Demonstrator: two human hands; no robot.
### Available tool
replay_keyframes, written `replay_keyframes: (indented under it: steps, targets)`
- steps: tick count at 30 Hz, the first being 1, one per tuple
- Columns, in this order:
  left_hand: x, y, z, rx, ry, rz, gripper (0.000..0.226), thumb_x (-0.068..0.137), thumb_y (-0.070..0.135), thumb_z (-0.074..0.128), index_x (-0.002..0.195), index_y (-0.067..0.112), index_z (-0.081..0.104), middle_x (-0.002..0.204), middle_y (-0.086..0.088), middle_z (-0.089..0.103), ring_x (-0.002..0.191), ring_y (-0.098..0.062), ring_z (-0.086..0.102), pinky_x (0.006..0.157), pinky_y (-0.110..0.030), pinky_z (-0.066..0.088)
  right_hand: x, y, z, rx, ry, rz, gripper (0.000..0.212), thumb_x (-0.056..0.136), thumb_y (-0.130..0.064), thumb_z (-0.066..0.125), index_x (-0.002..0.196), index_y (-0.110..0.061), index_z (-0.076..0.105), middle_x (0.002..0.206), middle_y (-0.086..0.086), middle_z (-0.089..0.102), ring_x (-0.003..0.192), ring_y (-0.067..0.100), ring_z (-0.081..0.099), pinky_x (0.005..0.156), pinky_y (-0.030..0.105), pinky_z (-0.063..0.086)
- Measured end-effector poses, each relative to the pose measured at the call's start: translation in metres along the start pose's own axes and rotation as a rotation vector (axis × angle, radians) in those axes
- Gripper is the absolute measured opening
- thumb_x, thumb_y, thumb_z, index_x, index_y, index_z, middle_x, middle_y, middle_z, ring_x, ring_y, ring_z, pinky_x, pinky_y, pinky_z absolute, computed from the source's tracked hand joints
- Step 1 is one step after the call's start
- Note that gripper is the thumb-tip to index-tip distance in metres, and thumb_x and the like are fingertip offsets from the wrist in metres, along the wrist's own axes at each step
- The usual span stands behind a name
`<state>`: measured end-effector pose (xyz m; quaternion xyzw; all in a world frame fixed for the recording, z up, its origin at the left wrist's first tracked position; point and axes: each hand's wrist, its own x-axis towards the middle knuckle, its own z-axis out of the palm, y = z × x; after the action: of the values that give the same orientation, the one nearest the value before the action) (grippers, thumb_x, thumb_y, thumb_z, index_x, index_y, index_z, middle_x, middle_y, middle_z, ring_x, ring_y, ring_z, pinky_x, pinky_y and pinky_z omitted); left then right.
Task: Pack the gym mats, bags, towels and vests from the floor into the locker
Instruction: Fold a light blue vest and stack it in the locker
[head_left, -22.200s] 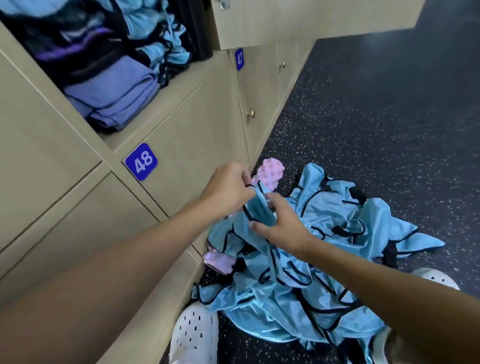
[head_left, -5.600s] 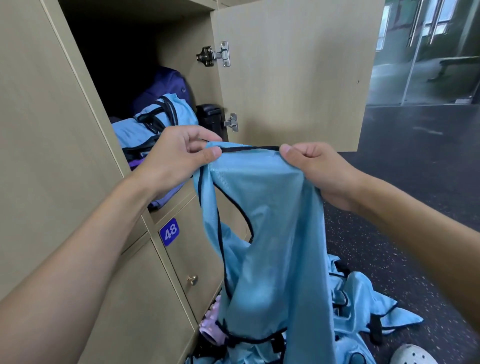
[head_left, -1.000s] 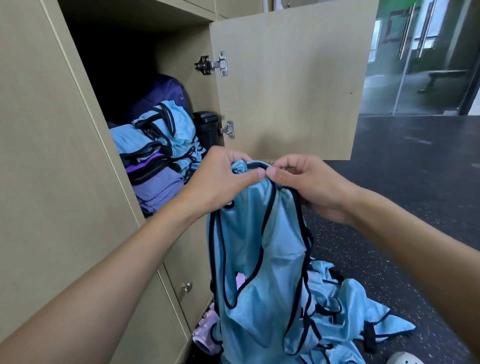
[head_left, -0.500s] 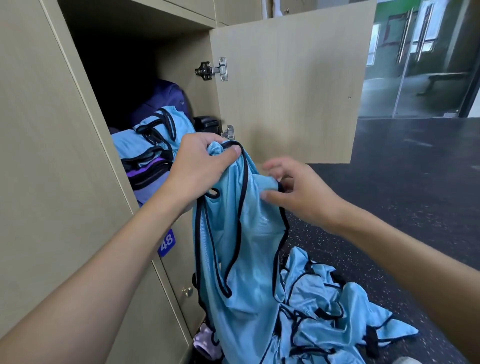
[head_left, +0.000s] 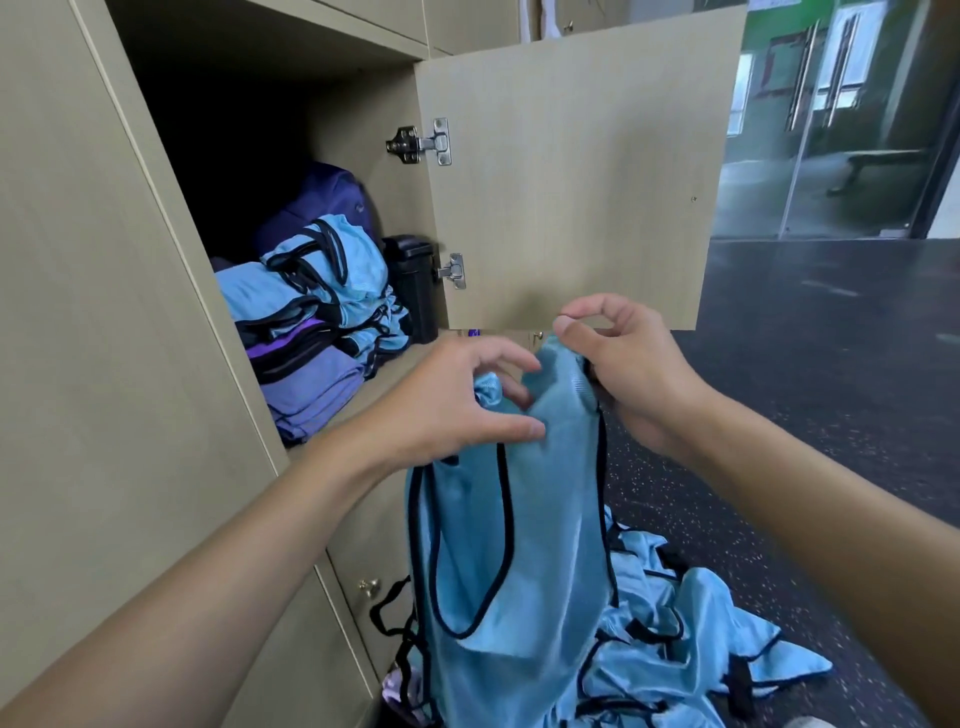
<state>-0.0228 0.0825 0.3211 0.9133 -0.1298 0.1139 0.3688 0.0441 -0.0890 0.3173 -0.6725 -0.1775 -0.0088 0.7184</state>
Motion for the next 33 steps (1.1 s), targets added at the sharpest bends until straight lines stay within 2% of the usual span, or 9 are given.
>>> replay_keyframes:
  steps: [4, 9, 13, 16, 21, 24, 26, 29, 33]
  targets:
    - [-0.002, 0.004, 0.005, -0.105, -0.071, -0.046, 0.017, 0.076, 0.011, 0.086, 0.088, 0.009, 0.074, 0.079, -0.016, 0.071, 0.067, -0.018, 0.059, 0.066, -0.034, 0.049, 0.002, 0.0, -0.005, 0.1, -0.026, 0.069, 0.015, 0.096, -0.008, 0.06, 0.082, -0.014, 0.062, 0.072, 0.007, 0.052, 0.059, 0.018, 0.044, 0.057, 0.031, 0.036]
    - [0.003, 0.002, 0.001, -0.044, 0.127, -0.007, 0.016, 0.087, 0.016, 0.075, 0.073, 0.023, 0.073, 0.062, -0.001, 0.059, 0.055, -0.014, 0.044, 0.055, -0.028, 0.035, 0.003, 0.004, -0.011, -0.057, -0.128, -0.005, 0.004, 0.092, -0.017, 0.068, 0.091, -0.019, 0.066, 0.086, 0.005, 0.058, 0.078, 0.017, 0.053, 0.072, 0.028, 0.046]
    - [0.006, 0.005, -0.01, -0.014, 0.274, 0.025, 0.014, 0.091, 0.018, 0.071, 0.078, 0.019, 0.075, 0.052, 0.006, 0.045, 0.046, -0.008, 0.032, 0.045, -0.023, 0.025, -0.004, 0.008, -0.012, -0.26, -0.344, -0.09, 0.025, 0.083, -0.01, 0.077, 0.106, -0.015, 0.068, 0.08, 0.0, 0.059, 0.071, 0.01, 0.052, 0.067, 0.02, 0.046]
    - [0.007, 0.008, -0.013, -0.016, 0.295, 0.028, 0.011, 0.09, 0.02, 0.072, 0.08, 0.015, 0.075, 0.052, 0.002, 0.044, 0.047, -0.01, 0.031, 0.045, -0.023, 0.024, -0.004, 0.011, -0.01, -0.433, -0.274, -0.234, 0.007, 0.089, -0.009, 0.07, 0.095, -0.006, 0.07, 0.073, 0.003, 0.053, 0.066, 0.014, 0.043, 0.067, 0.022, 0.036]
    - [0.004, 0.008, -0.02, -0.021, 0.187, 0.029, 0.018, 0.079, 0.015, 0.083, 0.095, 0.017, 0.075, 0.084, -0.019, 0.067, 0.065, -0.018, 0.051, 0.06, -0.031, 0.041, -0.002, 0.011, -0.011, -0.419, -0.157, -0.237, 0.022, 0.1, -0.013, 0.054, 0.08, -0.005, 0.061, 0.06, -0.006, 0.042, 0.052, 0.004, 0.032, 0.051, 0.02, 0.029]
    - [0.002, 0.008, -0.024, -0.006, 0.134, 0.012, 0.017, 0.077, 0.017, 0.085, 0.09, 0.022, 0.075, 0.092, -0.023, 0.069, 0.071, -0.02, 0.055, 0.066, -0.045, 0.049, 0.0, 0.011, -0.011, -0.381, -0.158, -0.232, 0.019, 0.102, -0.015, 0.051, 0.09, -0.005, 0.063, 0.068, 0.013, 0.054, 0.06, 0.01, 0.042, 0.057, 0.027, 0.035]
    - [0.002, 0.006, -0.025, 0.025, 0.143, -0.004, 0.009, 0.08, 0.021, 0.083, 0.078, 0.02, 0.075, 0.078, -0.02, 0.069, 0.064, -0.016, 0.051, 0.059, -0.034, 0.042, -0.001, 0.011, -0.01, -0.378, -0.145, -0.233, 0.017, 0.102, -0.016, 0.05, 0.094, -0.01, 0.064, 0.076, 0.018, 0.063, 0.063, 0.012, 0.046, 0.06, 0.028, 0.039]
    - [0.0, 0.007, -0.026, 0.065, 0.189, -0.047, 0.022, 0.085, 0.022, 0.078, 0.072, 0.006, 0.07, 0.043, 0.009, 0.041, 0.042, -0.006, 0.03, 0.044, -0.015, 0.024, -0.001, 0.007, -0.011, -0.436, -0.099, -0.244, 0.023, 0.103, -0.019, 0.048, 0.084, -0.011, 0.06, 0.062, 0.001, 0.05, 0.053, 0.004, 0.036, 0.053, 0.023, 0.033]
    - [-0.002, 0.009, -0.029, 0.08, 0.151, -0.036, 0.026, 0.086, 0.023, 0.077, 0.079, 0.0, 0.069, 0.051, 0.005, 0.042, 0.044, -0.009, 0.028, 0.044, -0.011, 0.028, -0.001, 0.005, -0.012, -0.538, -0.085, -0.243, 0.032, 0.104, -0.021, 0.042, 0.081, -0.001, 0.051, 0.062, -0.006, 0.033, 0.05, 0.005, 0.026, 0.05, 0.024, 0.027]
